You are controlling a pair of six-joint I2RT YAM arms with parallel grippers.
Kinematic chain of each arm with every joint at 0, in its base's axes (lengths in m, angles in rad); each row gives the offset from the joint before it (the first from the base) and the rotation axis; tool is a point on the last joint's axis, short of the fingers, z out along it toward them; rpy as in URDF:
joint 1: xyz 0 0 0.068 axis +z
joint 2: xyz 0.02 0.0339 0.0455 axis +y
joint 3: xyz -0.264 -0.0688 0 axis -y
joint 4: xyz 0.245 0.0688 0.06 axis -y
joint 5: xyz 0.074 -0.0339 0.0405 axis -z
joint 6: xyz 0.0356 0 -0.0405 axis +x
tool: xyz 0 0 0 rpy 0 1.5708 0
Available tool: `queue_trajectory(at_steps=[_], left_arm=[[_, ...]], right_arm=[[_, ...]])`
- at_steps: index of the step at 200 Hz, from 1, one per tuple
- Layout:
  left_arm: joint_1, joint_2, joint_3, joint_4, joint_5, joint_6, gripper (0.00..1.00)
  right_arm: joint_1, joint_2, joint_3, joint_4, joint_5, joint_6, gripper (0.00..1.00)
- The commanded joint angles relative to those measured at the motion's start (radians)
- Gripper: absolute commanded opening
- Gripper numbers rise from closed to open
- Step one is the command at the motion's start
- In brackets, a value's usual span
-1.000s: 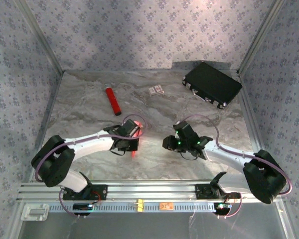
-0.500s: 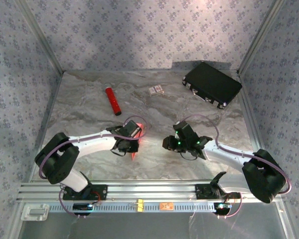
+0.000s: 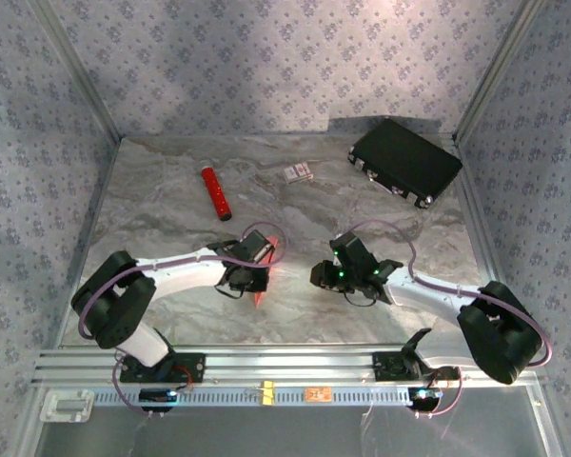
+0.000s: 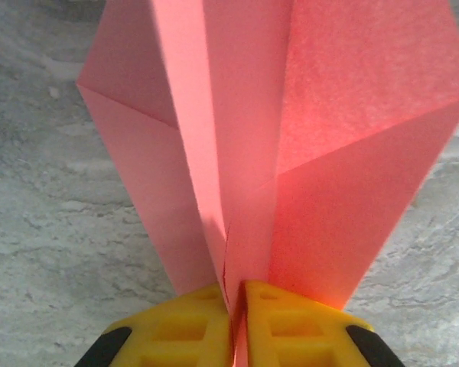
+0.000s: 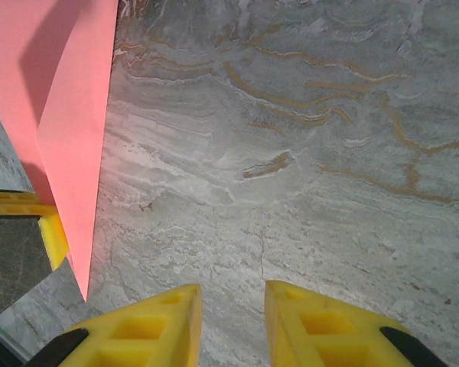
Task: Fold a paper plane with a square sheet of paper (pick it up from the middle)
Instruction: Turn over a paper plane at the center of the table.
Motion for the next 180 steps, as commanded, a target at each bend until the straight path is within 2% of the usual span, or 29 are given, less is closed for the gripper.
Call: queue_trajectory(at_steps=[1,38,70,180], left_arm=[[-0.011,0.009,0.031,-0.033,0.000,0.009,0.08],[-0.025,-0.006,0.044,-0.060,-0.035,-0.004,0.06],[-0.044,-0.011,0.072,-0.131,-0.123,-0.011,0.04],[-0.050,0.023,0.060,-0.098,-0.088,-0.016,0.10]], right_arm=[[0.000,0.015,0.020,-0.010,0.004,-0.016,0.29],[0.002,0.017,0.014,-0.004,0.004,-0.012,0.29],[0.004,0.021,0.013,-0.002,0.004,-0.011,0.29],[0.008,0.044,0.022,-0.001,-0.004,-0.009,0.29]])
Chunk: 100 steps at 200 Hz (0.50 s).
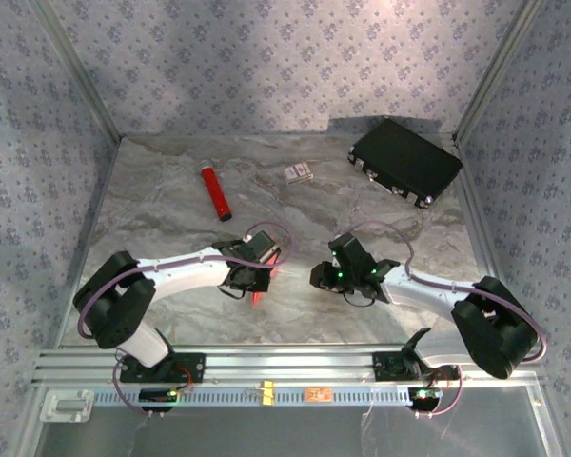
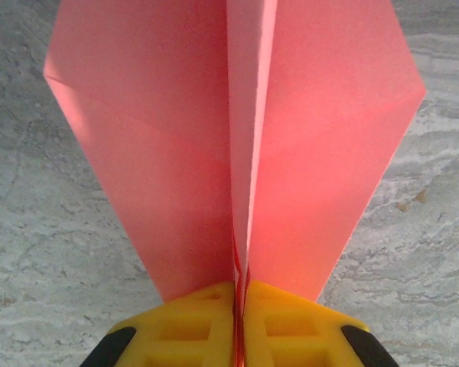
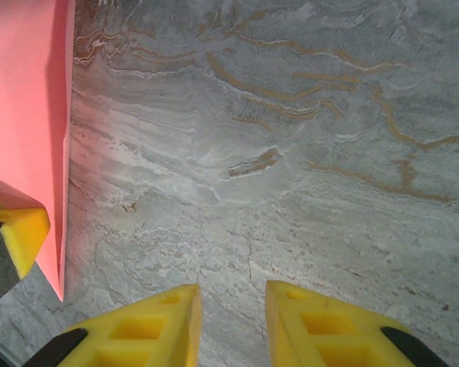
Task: Fold a paper plane with a square sheet of paper (pick it up from the middle)
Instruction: Turn over a paper plane at the center of the table.
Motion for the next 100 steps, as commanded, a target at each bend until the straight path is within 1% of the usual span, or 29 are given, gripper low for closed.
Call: queue_trajectory(at_steps=[1,100], left_arm=[[-0.007,0.013,0.011,-0.011,0.006,-0.005,0.10],[-0.007,0.056,0.017,-0.001,0.026,0.006,0.12]], right_arm=[[0.006,0.009,0.021,-0.008,-0.002,-0.009,0.29],[0.010,0.008,0.024,-0.016,-0.002,-0.010,0.30]])
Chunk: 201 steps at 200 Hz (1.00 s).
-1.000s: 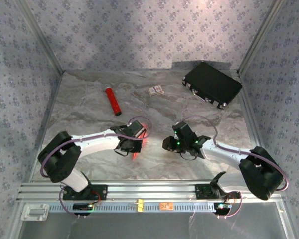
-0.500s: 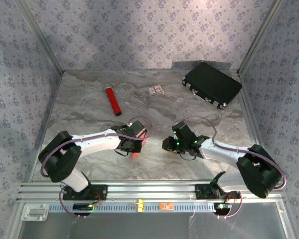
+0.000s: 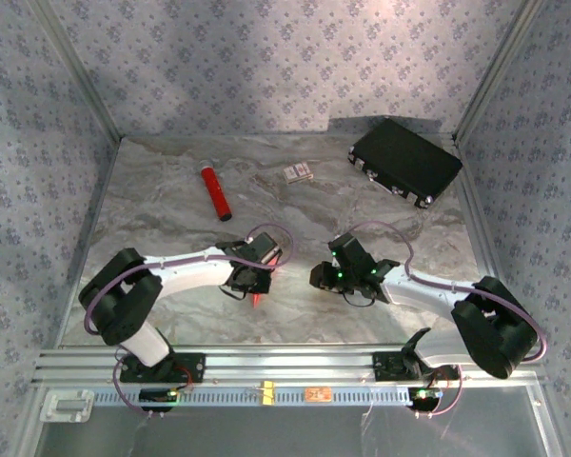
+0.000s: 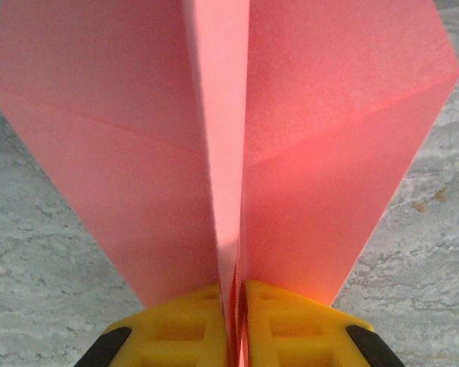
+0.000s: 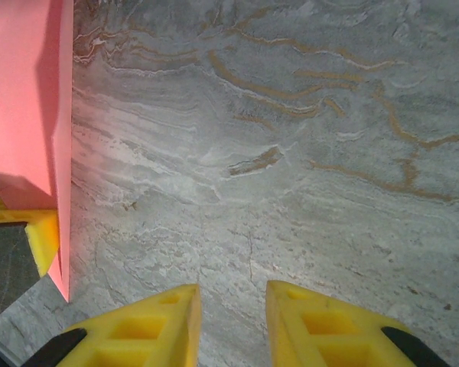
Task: Fold a paper plane with a square sheet of paper (pick it up from the middle)
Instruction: Turn over a paper plane at the center of the table.
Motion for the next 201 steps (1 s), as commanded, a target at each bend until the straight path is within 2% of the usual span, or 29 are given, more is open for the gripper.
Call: queue_trajectory(at_steps=[1,74,150,162,201], left_arm=[[-0.006,0.022,0.018,-0.010,0.011,0.006,0.12],[-0.020,0.092,0.024,-0.039,-0.026,-0.020,0.15],[-0.073,0.198,0.104,-0.075,-0.078,-0.157,0.26],[-0.080,0.209,0.112,-0.077,-0.079,-0.184,0.32],[-0.083,0.215,0.117,-0.058,-0.071,-0.238,0.32]], right_arm=[[0.007,0.008,0.024,-0.016,-0.001,-0.010,0.30],[0.007,-0.021,0.044,-0.061,0.010,-0.030,0.30],[-0.022,-0.144,0.010,-0.124,0.019,-0.055,0.31],[-0.035,-0.166,-0.002,-0.126,0.010,-0.058,0.31],[-0.074,-0.223,-0.029,-0.136,-0.016,-0.065,0.32]])
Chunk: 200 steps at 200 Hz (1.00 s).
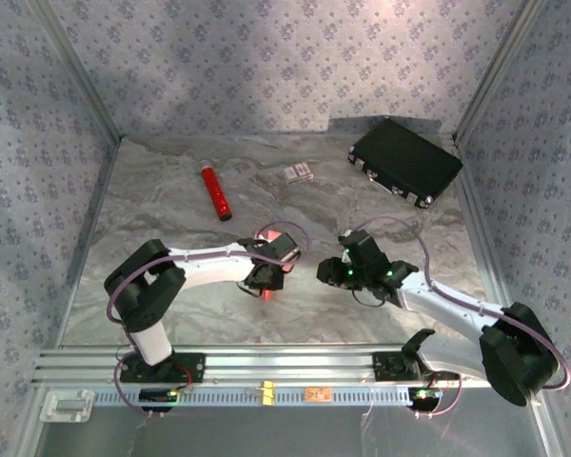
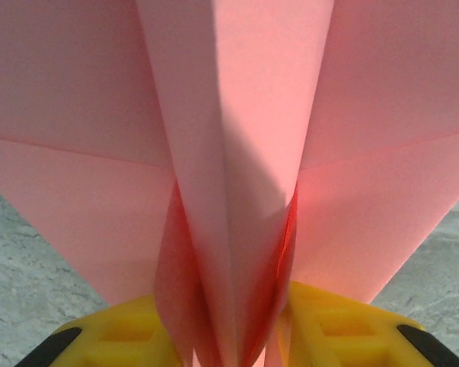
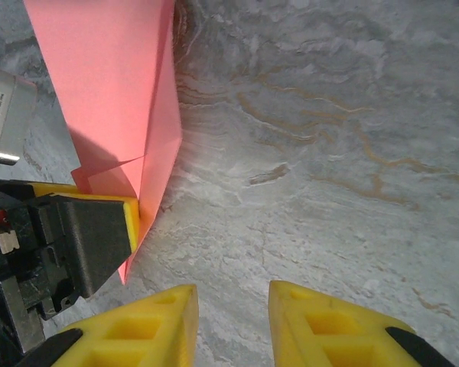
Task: Fold a paper plane with a square sheet of paper (pick it up from the middle)
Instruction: Turn over a paper plane at the center of the table, then reset both arms
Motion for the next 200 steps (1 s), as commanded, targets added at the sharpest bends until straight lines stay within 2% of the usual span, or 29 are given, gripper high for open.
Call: queue_trajectory(at_steps=[1,48,81,94,132,148,179,200], left_arm=[[-0.008,0.070,-0.029,-0.005,0.041,-0.060,0.32],[-0.011,0.062,-0.001,-0.026,0.029,-0.060,0.33],[-0.012,0.011,0.033,-0.054,0.029,-0.053,0.33],[-0.012,-0.029,0.044,-0.068,0.017,-0.056,0.36],[-0.011,-0.165,0.050,-0.060,-0.004,-0.049,0.53],[-0.011,-0.219,0.040,-0.063,-0.021,-0.040,0.58],[0.014,-0.339,0.008,-0.075,-0.067,0.002,0.63],[0.105,-0.449,-0.071,-0.032,-0.082,0.102,0.69]], right_arm=[[-0.022,-0.036,-0.019,-0.039,-0.016,-0.022,0.32],[-0.048,-0.073,-0.031,-0.050,-0.026,-0.027,0.32],[-0.064,-0.114,-0.021,-0.091,0.019,-0.037,0.32],[-0.076,-0.134,0.000,-0.129,0.051,-0.061,0.32],[-0.148,-0.184,0.091,-0.281,0.248,-0.151,0.36],[-0.201,-0.186,0.122,-0.328,0.321,-0.165,0.44],[-0.310,-0.161,0.175,-0.317,0.455,-0.285,0.57],[-0.366,-0.118,0.184,-0.231,0.594,-0.409,0.64]])
